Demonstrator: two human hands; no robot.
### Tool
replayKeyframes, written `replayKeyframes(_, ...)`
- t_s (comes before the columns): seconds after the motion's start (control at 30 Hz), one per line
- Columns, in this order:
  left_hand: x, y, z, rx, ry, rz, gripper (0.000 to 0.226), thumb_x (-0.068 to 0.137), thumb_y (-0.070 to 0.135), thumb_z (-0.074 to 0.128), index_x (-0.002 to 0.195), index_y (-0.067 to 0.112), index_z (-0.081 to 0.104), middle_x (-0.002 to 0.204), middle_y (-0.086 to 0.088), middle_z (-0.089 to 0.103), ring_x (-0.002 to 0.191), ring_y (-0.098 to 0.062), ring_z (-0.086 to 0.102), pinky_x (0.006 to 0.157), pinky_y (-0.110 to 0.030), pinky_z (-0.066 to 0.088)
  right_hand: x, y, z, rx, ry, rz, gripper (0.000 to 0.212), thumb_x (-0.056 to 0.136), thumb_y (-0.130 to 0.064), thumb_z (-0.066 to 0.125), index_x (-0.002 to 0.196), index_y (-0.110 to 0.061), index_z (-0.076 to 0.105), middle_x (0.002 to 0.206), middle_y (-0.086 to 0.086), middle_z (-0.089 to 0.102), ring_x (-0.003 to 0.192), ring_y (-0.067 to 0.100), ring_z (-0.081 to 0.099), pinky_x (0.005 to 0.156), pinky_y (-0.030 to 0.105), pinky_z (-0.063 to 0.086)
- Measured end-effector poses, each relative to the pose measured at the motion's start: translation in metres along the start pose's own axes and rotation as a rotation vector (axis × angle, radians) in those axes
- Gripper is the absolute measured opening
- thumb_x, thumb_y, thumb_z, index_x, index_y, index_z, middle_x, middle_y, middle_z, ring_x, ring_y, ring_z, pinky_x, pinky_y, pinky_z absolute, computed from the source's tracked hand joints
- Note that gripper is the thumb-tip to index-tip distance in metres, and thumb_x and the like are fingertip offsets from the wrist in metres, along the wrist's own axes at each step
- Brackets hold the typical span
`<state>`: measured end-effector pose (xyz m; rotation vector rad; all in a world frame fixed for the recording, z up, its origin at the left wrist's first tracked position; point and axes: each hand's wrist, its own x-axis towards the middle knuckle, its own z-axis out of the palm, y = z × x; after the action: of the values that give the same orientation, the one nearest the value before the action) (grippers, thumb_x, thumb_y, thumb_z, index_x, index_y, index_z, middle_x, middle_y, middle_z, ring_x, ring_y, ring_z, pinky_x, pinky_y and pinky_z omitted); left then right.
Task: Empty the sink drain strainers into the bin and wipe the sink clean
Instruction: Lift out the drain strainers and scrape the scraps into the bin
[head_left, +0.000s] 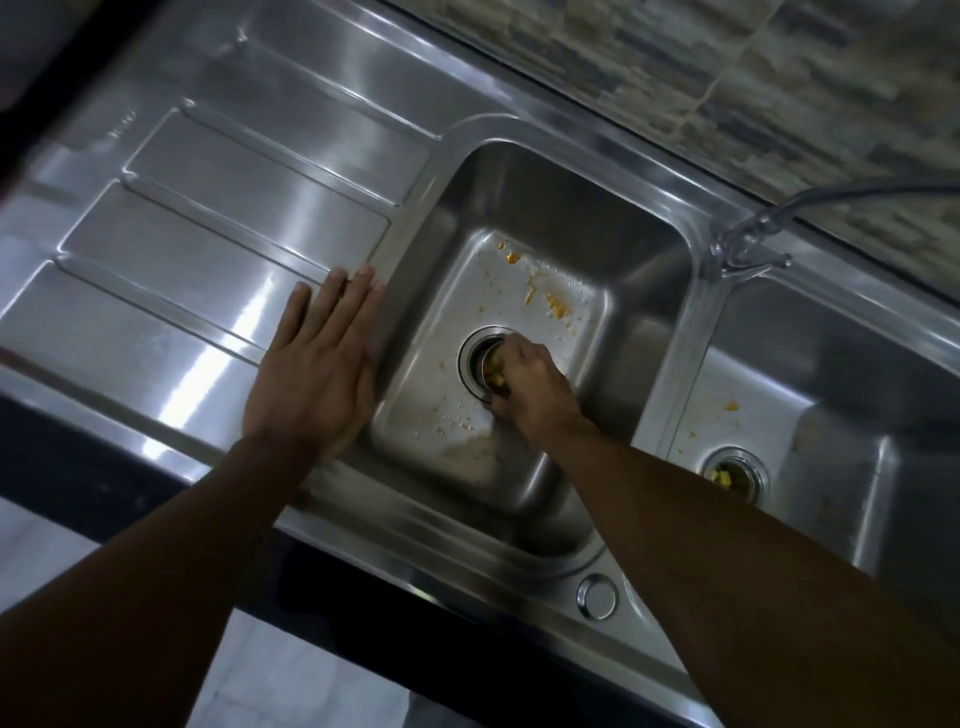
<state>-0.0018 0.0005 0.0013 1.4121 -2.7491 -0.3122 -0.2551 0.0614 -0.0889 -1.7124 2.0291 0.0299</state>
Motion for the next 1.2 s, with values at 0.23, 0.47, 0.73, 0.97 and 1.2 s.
replayKeyframes(0.23,0.000,0.000,0.002,0.018,-0.015,0.000,0.064,0.103,0.036,0.021,0.160,0.009,0.018,0.169,-0.012,0.014,0.158,-0.027,0.007,0.127,-0.051,0.014,-0.024,-0.001,-0.031,0.012,0.070,-0.146,0.093,0.074,-0.028,0.085,0.150,-0.023,0.031,0.147,0.000,0.037,0.132,0.021,0.036,0.104,0.037,0.048)
replayKeyframes(0.47,0.002,0.044,-0.013,-0.035,-0.087,-0.081,0.069,0.101,0.038,0.016,0.159,0.002,0.018,0.168,-0.018,0.011,0.158,-0.031,0.006,0.129,-0.048,0.005,-0.077,0.020,-0.102,0.076,0.219,-0.194,0.085,0.076,-0.025,0.076,0.151,-0.016,0.038,0.145,0.004,0.039,0.135,0.022,0.036,0.105,0.034,0.045)
replayKeyframes(0.73,0.012,0.211,0.005,-0.162,-0.106,0.026,0.062,0.104,0.030,0.019,0.161,0.006,0.014,0.169,-0.013,0.009,0.158,-0.024,0.003,0.129,-0.041,-0.001,-0.146,0.099,-0.137,0.215,0.340,-0.081,0.086,0.075,-0.032,0.079,0.149,-0.012,0.040,0.144,0.009,0.042,0.134,0.025,0.040,0.109,0.040,0.043)
replayKeyframes(0.97,0.006,0.282,0.039,-0.202,-0.209,0.080,0.063,0.107,0.028,0.024,0.161,0.007,0.002,0.170,-0.012,-0.002,0.158,-0.024,-0.006,0.129,-0.044,0.004,-0.195,0.168,-0.116,0.276,0.303,0.035,0.086,0.079,-0.038,0.079,0.150,-0.012,0.039,0.145,0.007,0.042,0.135,0.022,0.037,0.110,0.035,0.040)
replayKeyframes(1.2,0.011,0.297,0.061,-0.185,-0.110,0.039,0.064,0.106,0.026,0.027,0.160,0.002,0.004,0.169,-0.017,-0.001,0.158,-0.028,-0.003,0.130,-0.044,0.007,-0.210,0.195,-0.049,0.262,0.112,0.094,0.088,0.081,-0.048,0.078,0.152,-0.017,0.036,0.152,0.003,0.037,0.139,0.021,0.034,0.114,0.036,0.037)
